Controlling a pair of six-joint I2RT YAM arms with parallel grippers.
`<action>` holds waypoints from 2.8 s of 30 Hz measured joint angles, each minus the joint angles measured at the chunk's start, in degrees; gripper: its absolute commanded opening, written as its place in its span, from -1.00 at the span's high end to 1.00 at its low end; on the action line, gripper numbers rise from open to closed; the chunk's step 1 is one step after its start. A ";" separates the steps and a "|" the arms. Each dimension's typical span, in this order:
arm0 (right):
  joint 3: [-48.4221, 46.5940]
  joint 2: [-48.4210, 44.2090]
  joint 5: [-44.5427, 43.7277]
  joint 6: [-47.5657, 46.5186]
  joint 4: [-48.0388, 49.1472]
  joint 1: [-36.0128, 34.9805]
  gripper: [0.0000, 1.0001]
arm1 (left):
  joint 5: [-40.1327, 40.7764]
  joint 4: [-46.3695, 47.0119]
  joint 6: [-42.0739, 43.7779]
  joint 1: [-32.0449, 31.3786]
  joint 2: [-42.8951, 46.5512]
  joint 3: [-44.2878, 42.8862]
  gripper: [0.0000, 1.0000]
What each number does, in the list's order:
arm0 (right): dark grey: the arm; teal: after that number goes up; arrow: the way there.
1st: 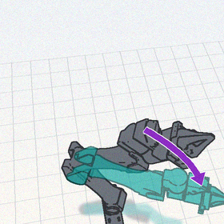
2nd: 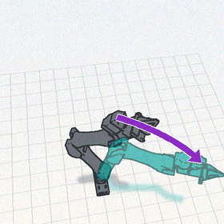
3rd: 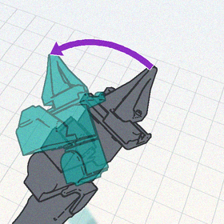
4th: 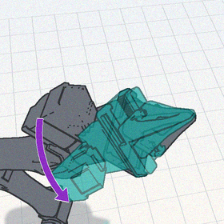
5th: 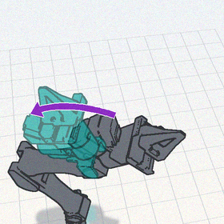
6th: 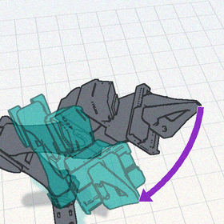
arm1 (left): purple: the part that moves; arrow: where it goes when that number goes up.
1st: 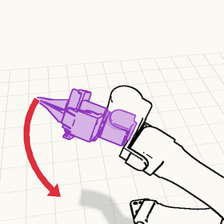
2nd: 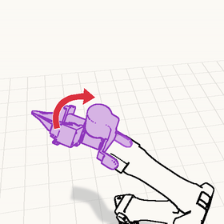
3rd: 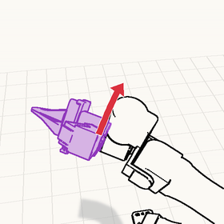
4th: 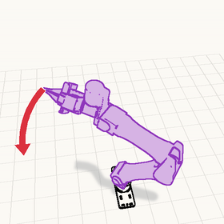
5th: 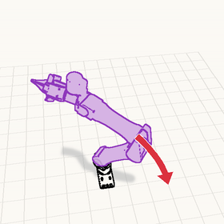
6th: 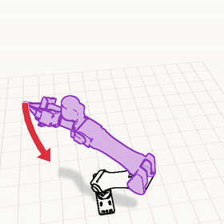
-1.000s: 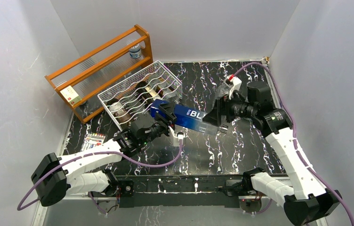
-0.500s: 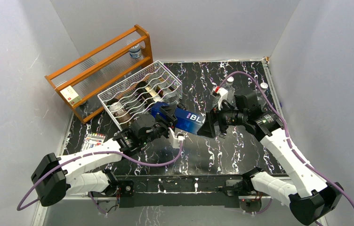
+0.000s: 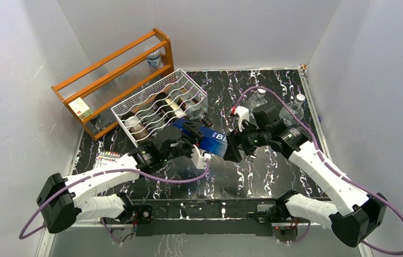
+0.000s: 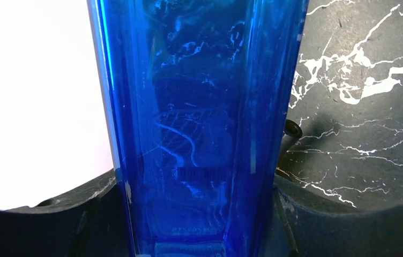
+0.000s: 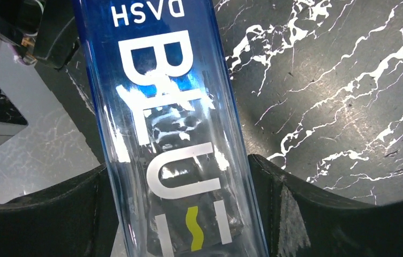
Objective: Put the wine bottle on the wine rack
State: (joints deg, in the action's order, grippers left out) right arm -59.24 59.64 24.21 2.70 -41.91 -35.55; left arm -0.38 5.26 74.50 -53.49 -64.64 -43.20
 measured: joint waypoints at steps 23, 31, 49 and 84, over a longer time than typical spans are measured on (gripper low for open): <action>-2.25 -0.66 -3.48 0.87 -0.44 -4.13 1.00 | 3.50 1.53 -2.99 0.07 -0.61 -0.76 -0.96; -2.60 -1.46 -8.98 2.64 -0.61 -4.35 1.00 | 6.19 3.93 -5.33 0.00 -0.37 -0.31 -0.96; -2.89 -1.33 -16.81 3.19 -1.18 -4.17 1.00 | 10.08 -3.21 -26.25 0.00 8.68 -8.48 -0.96; -2.73 27.12 -24.44 1.55 43.19 -4.17 1.00 | 26.53 -25.88 -80.13 0.00 24.46 -18.95 -0.96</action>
State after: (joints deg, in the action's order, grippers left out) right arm -61.98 86.76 -0.23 4.25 1.28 -39.72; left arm 26.15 -20.62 -5.63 -53.49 -40.18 -62.15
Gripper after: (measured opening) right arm 0.712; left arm 0.981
